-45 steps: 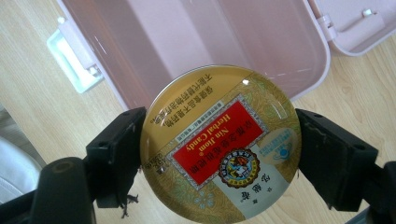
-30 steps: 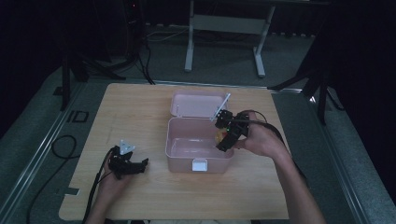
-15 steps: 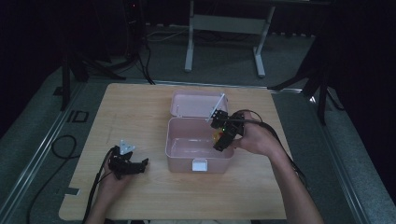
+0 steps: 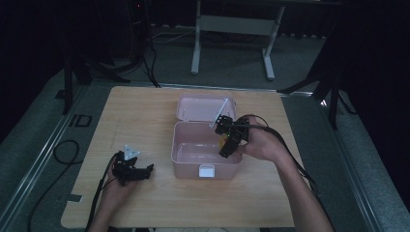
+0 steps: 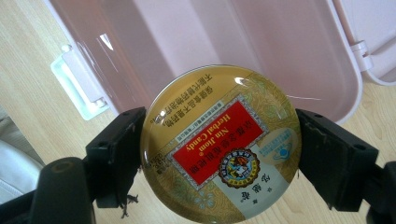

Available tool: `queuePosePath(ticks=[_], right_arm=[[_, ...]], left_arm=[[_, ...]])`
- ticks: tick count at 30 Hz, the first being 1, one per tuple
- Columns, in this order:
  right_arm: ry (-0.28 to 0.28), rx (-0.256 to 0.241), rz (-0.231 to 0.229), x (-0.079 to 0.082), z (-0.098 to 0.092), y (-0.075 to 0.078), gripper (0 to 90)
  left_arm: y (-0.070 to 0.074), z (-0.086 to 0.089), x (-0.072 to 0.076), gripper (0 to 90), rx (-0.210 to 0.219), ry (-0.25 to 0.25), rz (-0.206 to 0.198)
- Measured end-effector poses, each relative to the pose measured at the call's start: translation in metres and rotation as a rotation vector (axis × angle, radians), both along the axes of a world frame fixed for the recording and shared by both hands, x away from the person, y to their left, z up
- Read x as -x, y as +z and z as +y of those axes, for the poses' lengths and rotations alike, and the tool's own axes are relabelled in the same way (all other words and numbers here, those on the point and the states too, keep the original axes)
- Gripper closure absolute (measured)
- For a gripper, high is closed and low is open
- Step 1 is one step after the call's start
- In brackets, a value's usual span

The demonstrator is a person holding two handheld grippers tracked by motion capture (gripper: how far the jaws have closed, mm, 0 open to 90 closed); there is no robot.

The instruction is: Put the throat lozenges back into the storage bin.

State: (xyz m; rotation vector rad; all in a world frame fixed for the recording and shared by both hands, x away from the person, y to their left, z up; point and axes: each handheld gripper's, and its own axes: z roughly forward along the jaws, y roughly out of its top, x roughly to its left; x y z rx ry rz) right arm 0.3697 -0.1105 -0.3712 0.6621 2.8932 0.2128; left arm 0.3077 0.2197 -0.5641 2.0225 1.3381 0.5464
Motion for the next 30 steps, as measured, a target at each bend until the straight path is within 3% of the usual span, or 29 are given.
queuePosePath(ticks=[16,18,30], right_arm=[[-0.007,0.005,0.01,-0.0009,0.0001,-0.0048,20.2],[-0.018,-0.001,-0.014,-0.0009,0.0003,-0.004,13.1],[-0.037,-0.026,-0.051,0.0008,-0.0092,0.002,12.8]], left_arm=[[0.0,0.0,0.0,13.3,0.0,0.0,0.0],[0.0,0.0,0.0,13.3,0.0,-0.001,0.0],[0.0,-0.0001,-0.0001,13.3,-0.001,-0.003,0.0]])
